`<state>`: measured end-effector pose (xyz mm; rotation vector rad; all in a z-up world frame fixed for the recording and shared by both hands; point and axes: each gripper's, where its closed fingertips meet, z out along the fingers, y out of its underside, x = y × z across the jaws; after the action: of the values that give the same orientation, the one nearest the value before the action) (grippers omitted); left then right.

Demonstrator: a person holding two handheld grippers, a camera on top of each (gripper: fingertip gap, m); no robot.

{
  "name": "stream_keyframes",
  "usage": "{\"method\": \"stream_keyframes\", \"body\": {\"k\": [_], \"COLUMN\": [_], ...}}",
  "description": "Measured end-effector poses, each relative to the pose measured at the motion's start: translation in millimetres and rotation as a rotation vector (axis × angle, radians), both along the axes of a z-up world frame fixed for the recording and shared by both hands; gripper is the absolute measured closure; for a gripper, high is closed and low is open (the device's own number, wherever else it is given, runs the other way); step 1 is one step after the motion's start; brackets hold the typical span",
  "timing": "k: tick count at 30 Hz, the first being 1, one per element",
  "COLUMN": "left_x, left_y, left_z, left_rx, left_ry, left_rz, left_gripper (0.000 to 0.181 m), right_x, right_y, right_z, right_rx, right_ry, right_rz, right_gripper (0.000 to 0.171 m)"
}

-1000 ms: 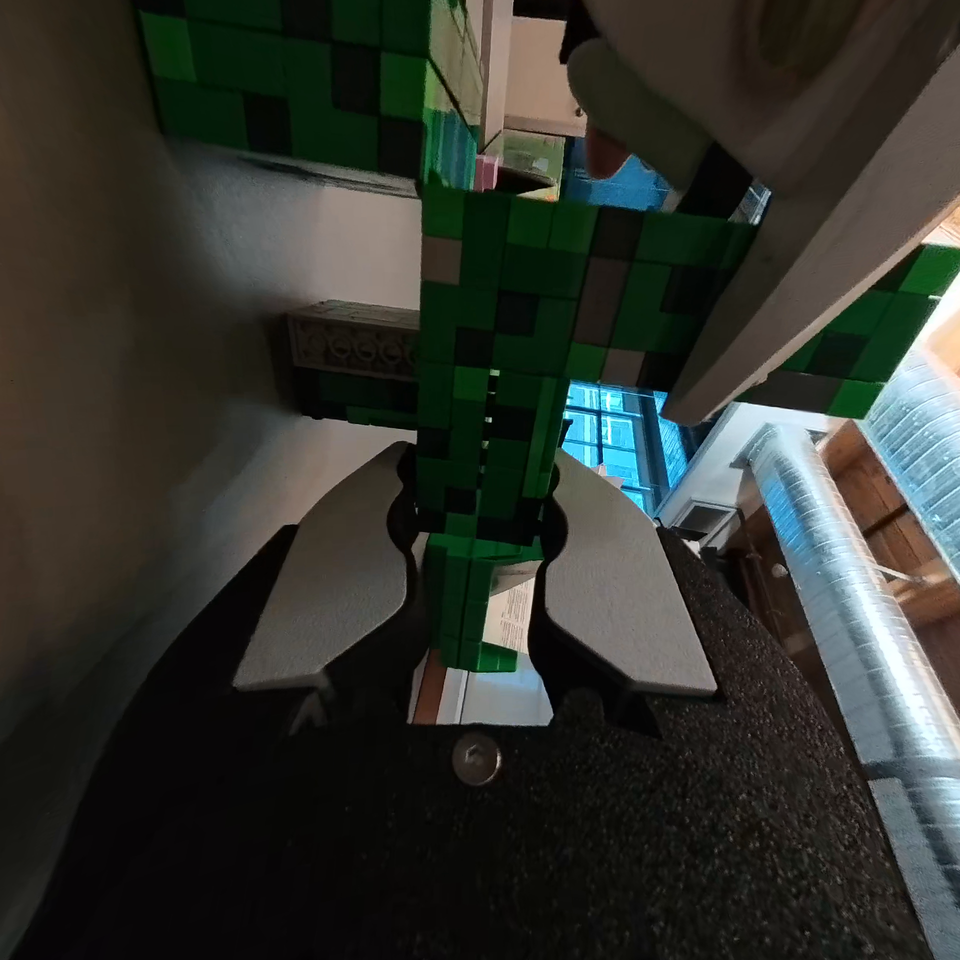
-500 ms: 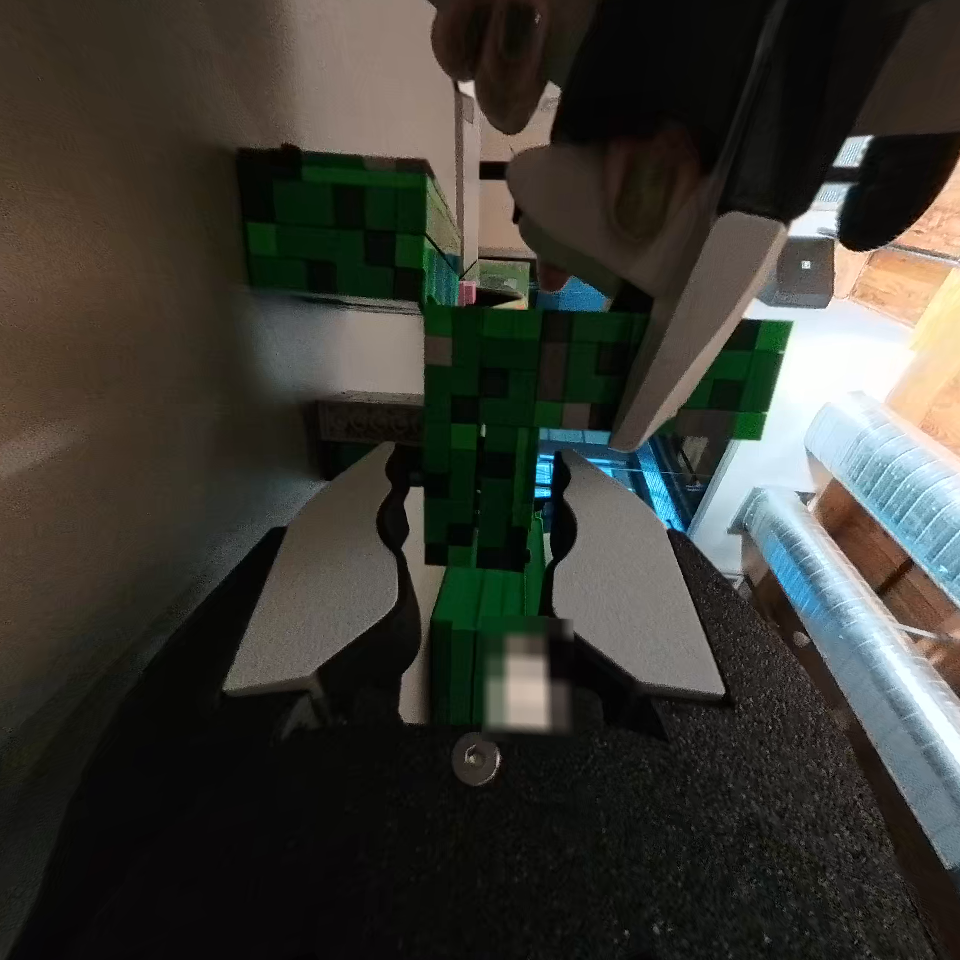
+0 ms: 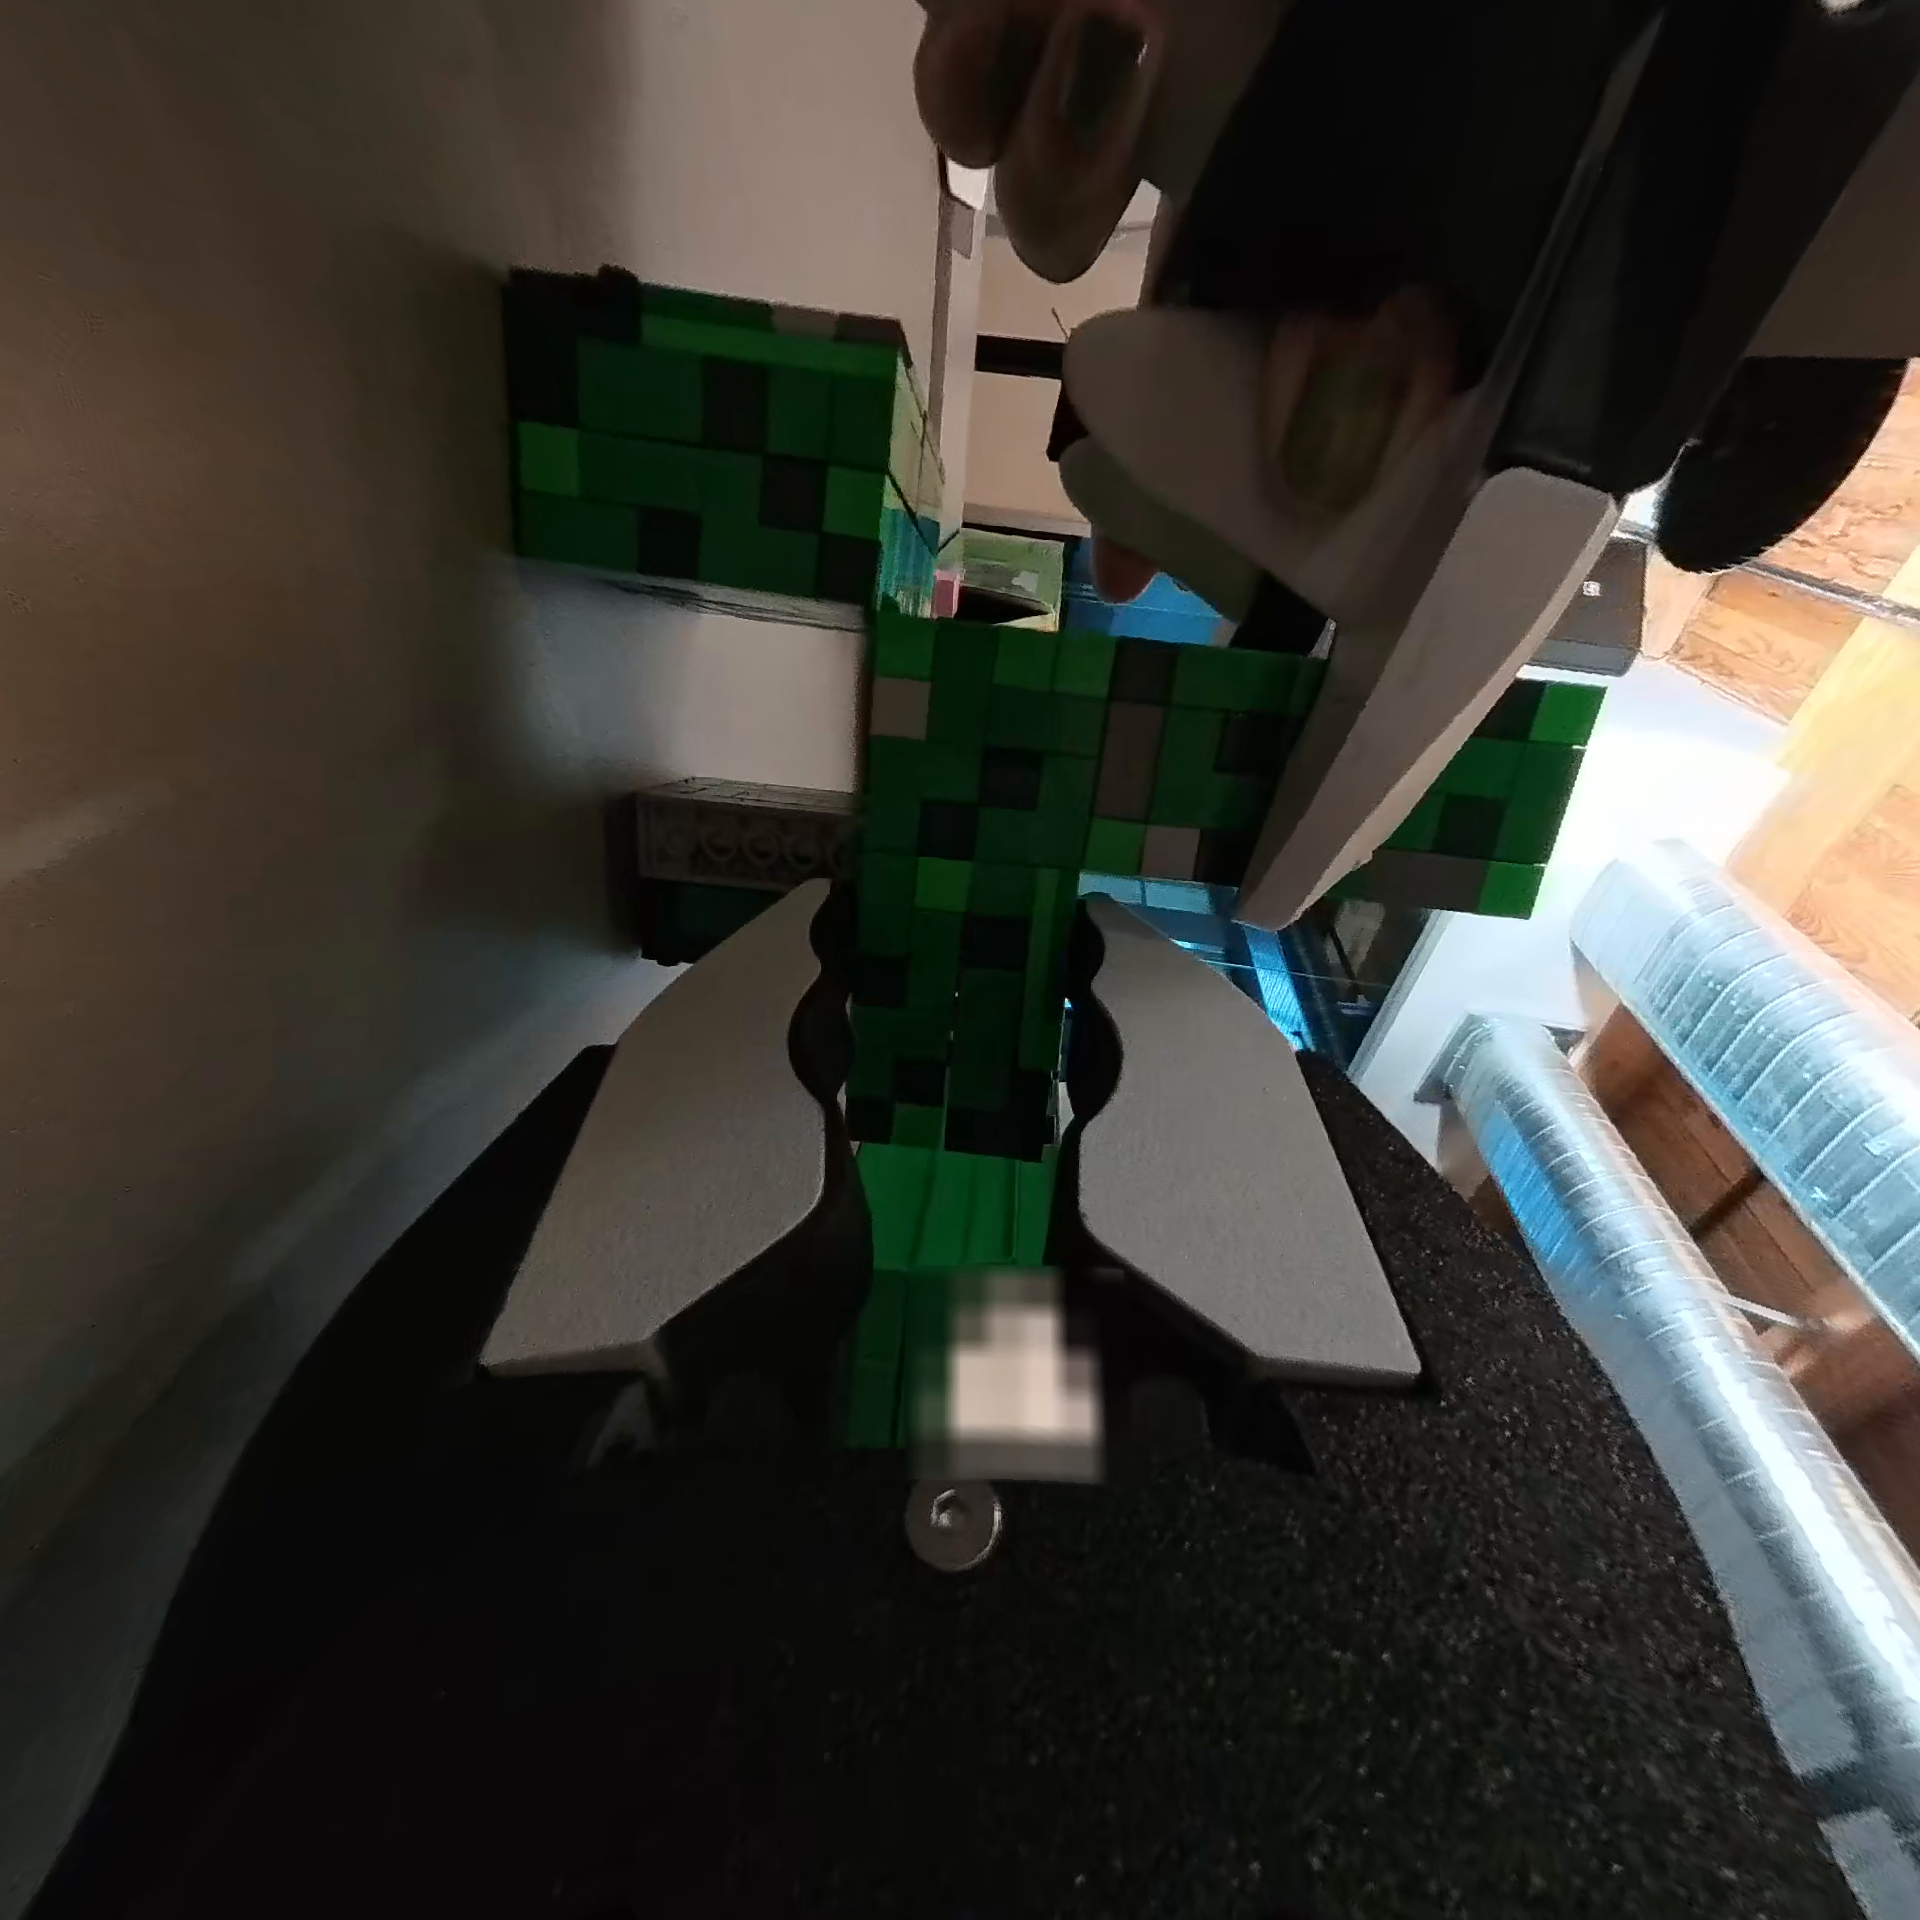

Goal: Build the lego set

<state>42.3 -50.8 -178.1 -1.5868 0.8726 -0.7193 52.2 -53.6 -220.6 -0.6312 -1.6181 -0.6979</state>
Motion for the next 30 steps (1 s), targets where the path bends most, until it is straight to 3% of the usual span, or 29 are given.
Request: {"method": "stream_keyframes", "body": {"k": [6, 10, 16, 30], "left_x": [0, 1, 0, 0], "left_y": [0, 0, 1, 1], "left_z": [0, -1, 0, 0], "left_rx": [-0.003, 0.004, 0.007, 0.004], "left_ry": [-0.003, 0.015, 0.013, 0.005], "left_rz": [-0.004, 0.002, 0.009, 0.004], "left_gripper": [0.102, 0.102, 0.102, 0.102], "right_x": [0, 9, 13, 12], "right_y": [-1, 7, 20, 19], "right_z": [-1, 1, -2, -1], "right_rx": [-0.053, -0.097, -0.031, -0.067], "right_ry": [0.041, 0.114, 0.063, 0.078], "right_rz": [0.010, -0.013, -0.050, -0.034], "right_gripper": [0.133, 0.115, 0.128, 0.130]}}
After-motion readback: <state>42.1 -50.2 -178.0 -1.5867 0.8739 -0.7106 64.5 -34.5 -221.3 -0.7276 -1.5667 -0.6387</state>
